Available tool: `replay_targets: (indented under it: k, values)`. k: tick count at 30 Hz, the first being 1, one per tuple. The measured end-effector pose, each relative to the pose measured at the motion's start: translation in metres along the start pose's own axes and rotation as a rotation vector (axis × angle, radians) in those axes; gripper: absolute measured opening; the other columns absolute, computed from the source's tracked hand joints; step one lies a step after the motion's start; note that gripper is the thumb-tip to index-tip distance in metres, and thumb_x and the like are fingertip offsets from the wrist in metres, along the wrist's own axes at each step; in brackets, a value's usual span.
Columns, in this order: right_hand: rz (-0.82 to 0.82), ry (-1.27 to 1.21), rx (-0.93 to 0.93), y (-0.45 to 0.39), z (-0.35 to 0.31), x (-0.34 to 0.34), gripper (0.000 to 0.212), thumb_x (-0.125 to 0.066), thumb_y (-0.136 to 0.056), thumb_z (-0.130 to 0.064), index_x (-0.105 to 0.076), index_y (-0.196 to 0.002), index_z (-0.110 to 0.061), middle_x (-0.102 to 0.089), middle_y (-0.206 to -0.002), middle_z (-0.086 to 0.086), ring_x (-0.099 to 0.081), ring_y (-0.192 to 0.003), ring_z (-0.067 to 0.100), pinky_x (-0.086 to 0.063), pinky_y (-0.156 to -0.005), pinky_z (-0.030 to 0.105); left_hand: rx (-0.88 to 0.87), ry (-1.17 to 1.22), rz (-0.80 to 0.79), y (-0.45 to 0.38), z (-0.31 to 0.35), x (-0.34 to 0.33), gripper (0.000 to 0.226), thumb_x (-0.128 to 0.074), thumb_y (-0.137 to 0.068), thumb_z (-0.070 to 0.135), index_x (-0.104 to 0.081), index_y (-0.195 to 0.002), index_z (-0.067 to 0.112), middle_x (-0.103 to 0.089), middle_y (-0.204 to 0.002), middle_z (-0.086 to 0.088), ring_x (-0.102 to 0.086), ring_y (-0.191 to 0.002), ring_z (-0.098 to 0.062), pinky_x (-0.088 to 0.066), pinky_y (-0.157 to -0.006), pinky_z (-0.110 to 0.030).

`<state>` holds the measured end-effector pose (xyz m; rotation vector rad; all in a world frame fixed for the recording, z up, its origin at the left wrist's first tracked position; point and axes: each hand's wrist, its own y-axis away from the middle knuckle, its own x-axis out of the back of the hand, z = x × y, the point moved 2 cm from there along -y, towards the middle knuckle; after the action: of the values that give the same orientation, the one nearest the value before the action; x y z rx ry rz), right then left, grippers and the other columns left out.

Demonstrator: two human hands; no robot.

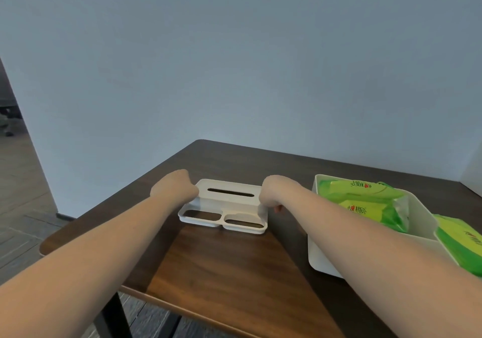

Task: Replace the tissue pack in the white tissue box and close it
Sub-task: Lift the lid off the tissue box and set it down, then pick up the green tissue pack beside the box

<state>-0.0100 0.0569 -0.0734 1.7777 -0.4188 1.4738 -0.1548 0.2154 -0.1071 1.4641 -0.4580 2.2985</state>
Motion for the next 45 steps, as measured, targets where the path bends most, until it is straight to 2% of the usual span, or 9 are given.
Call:
replay_targets:
  k: [5, 13, 18, 23, 28, 31, 33, 38, 45]
  values:
    - [0.147, -0.051, 0.033, 0.016, 0.006, 0.016, 0.029, -0.043, -0.089, -0.009, -0.055, -0.063, -0.007, -0.058, -0.065, 0.007, -0.053, -0.055, 0.021, -0.045, -0.069, 0.031, -0.034, -0.027, 0.039, 0.008, 0.017, 0.01, 0.015, -0.047, -0.084, 0.014, -0.056, -0.095, 0.016, -0.06, -0.084, 0.0, -0.061, -0.082, -0.021, -0.047, -0.066, -0.029]
    - [0.45, -0.225, 0.05, 0.058, 0.063, 0.053, 0.019, -0.043, -0.086, -0.009, -0.043, -0.067, -0.014, -0.048, -0.071, 0.001, -0.05, -0.071, 0.024, -0.032, -0.051, 0.024, -0.19, 0.073, 0.0, 0.04, 0.083, 0.021, 0.008, -0.047, -0.083, 0.016, -0.054, -0.078, 0.015, -0.058, -0.077, -0.001, -0.053, -0.071, -0.021, -0.04, -0.061, -0.028]
    - [0.521, -0.272, -0.063, 0.086, 0.132, 0.058, 0.012, -0.044, -0.085, -0.009, -0.05, -0.074, -0.011, -0.05, -0.075, 0.001, -0.054, -0.073, 0.024, -0.042, -0.06, 0.027, -0.336, 0.23, -0.036, 0.071, 0.154, 0.01, 0.026, -0.053, -0.084, 0.021, -0.048, -0.06, 0.016, -0.053, -0.064, 0.0, -0.051, -0.064, -0.021, -0.041, -0.059, -0.027]
    - [0.55, -0.333, -0.229, 0.106, 0.205, 0.045, 0.011, -0.045, -0.084, -0.01, -0.049, -0.092, -0.015, -0.057, -0.098, 0.006, -0.052, -0.088, 0.029, -0.038, -0.069, 0.029, -0.456, 0.259, -0.094, 0.099, 0.215, -0.006, 0.016, -0.057, -0.084, 0.035, -0.057, -0.072, 0.024, -0.061, -0.076, 0.007, -0.061, -0.084, -0.02, -0.052, -0.076, -0.033]
    - [0.465, -0.36, -0.41, 0.111, 0.261, 0.022, 0.044, -0.045, -0.084, -0.021, -0.049, -0.127, -0.016, -0.054, -0.132, 0.01, -0.048, -0.12, 0.036, -0.043, -0.095, 0.041, -0.542, 0.096, -0.217, 0.112, 0.239, -0.014, 0.051, -0.068, -0.078, 0.054, -0.064, -0.116, 0.02, -0.065, -0.118, 0.0, -0.06, -0.113, -0.022, -0.049, -0.099, -0.038]
    - [0.373, -0.331, -0.408, 0.11, 0.28, 0.007, 0.049, -0.045, -0.083, -0.022, -0.046, -0.132, -0.012, -0.058, -0.129, 0.012, -0.054, -0.114, 0.035, -0.046, -0.096, 0.041, -0.604, 0.042, -0.294, 0.117, 0.241, -0.014, 0.064, -0.075, -0.074, 0.053, -0.06, -0.127, 0.021, -0.062, -0.123, -0.003, -0.057, -0.11, -0.02, -0.047, -0.101, -0.034]
    - [0.311, -0.297, -0.393, 0.112, 0.285, 0.0, 0.052, -0.05, -0.088, -0.03, -0.043, -0.135, -0.009, -0.056, -0.134, 0.012, -0.056, -0.116, 0.032, -0.046, -0.094, 0.037, -0.638, 0.041, -0.286, 0.118, 0.242, -0.014, 0.06, -0.079, -0.073, 0.045, -0.061, -0.125, 0.023, -0.062, -0.115, -0.002, -0.056, -0.099, -0.017, -0.048, -0.095, -0.031]
    - [0.125, -0.247, -0.339, 0.115, 0.283, -0.012, 0.095, -0.056, -0.08, -0.066, -0.026, -0.15, -0.01, -0.039, -0.153, 0.008, -0.045, -0.134, 0.029, -0.041, -0.101, 0.038, -0.685, 0.143, -0.172, 0.117, 0.246, -0.012, 0.023, -0.078, -0.077, 0.025, -0.069, -0.099, 0.02, -0.063, -0.091, 0.003, -0.057, -0.087, -0.016, -0.048, -0.079, -0.028]
    - [0.109, -0.26, -0.321, 0.109, 0.278, -0.014, 0.091, -0.062, -0.082, -0.051, -0.02, -0.152, -0.012, -0.039, -0.152, 0.01, -0.046, -0.131, 0.03, -0.042, -0.093, 0.037, -0.681, 0.287, -0.023, 0.117, 0.253, -0.002, 0.016, -0.072, -0.083, 0.022, -0.075, -0.097, 0.013, -0.064, -0.084, 0.004, -0.055, -0.081, -0.014, -0.042, -0.076, -0.024]
